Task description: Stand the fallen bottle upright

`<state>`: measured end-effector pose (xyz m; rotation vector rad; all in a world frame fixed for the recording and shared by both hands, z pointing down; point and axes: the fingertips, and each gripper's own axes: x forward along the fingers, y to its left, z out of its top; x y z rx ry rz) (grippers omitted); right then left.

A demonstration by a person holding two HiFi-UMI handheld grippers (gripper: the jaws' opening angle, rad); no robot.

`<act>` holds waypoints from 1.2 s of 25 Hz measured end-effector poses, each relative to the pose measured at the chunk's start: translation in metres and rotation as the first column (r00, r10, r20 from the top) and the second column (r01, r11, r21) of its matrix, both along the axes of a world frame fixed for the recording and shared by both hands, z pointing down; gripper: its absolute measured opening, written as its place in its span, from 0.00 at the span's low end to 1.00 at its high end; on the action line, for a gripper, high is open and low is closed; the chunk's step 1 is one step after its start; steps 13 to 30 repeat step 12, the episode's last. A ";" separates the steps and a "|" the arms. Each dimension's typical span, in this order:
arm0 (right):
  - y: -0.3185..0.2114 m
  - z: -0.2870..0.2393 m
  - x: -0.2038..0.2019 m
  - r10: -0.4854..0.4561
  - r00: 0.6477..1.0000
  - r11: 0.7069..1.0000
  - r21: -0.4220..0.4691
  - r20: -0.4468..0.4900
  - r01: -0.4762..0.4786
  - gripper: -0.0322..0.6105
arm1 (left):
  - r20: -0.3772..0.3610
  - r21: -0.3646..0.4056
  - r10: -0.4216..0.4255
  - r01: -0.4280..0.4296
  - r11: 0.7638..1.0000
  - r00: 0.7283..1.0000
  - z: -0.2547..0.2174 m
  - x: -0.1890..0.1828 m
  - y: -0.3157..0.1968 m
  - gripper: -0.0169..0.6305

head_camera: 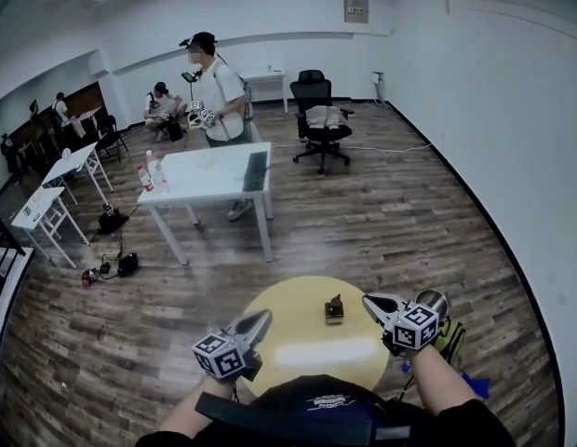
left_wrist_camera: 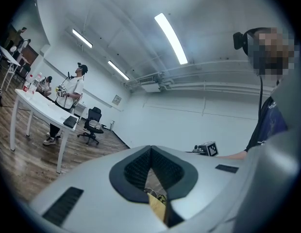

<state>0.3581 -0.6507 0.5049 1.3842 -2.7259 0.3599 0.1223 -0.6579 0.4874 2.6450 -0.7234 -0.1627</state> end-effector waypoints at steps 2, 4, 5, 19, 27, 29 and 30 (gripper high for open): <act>-0.007 -0.002 -0.001 0.000 1.000 1.000 0.000 -0.003 0.000 0.05 | -0.002 -0.003 0.004 -0.004 1.000 1.000 0.000 0.001 -0.007 0.07; -0.010 -0.003 -0.002 0.000 1.000 1.000 0.000 -0.003 0.000 0.05 | -0.003 -0.009 0.005 -0.005 1.000 1.000 0.001 -0.001 -0.010 0.07; -0.011 -0.004 -0.003 0.000 1.000 1.000 0.001 -0.003 0.000 0.05 | -0.003 -0.010 0.005 -0.005 1.000 1.000 0.001 -0.002 -0.010 0.07; -0.001 -0.008 -0.003 -0.008 1.000 1.000 0.001 -0.013 0.008 0.05 | -0.013 -0.007 0.003 -0.003 1.000 1.000 -0.005 -0.002 0.000 0.07; -0.001 -0.008 -0.003 -0.008 1.000 1.000 0.001 -0.013 0.008 0.05 | -0.013 -0.007 0.003 -0.003 1.000 1.000 -0.005 -0.002 0.000 0.07; -0.001 -0.008 -0.003 -0.008 1.000 1.000 0.001 -0.013 0.008 0.05 | -0.013 -0.007 0.003 -0.003 1.000 1.000 -0.005 -0.002 0.000 0.07; -0.001 -0.008 -0.003 -0.008 1.000 1.000 0.001 -0.013 0.008 0.05 | -0.013 -0.007 0.003 -0.003 1.000 1.000 -0.005 -0.002 0.000 0.07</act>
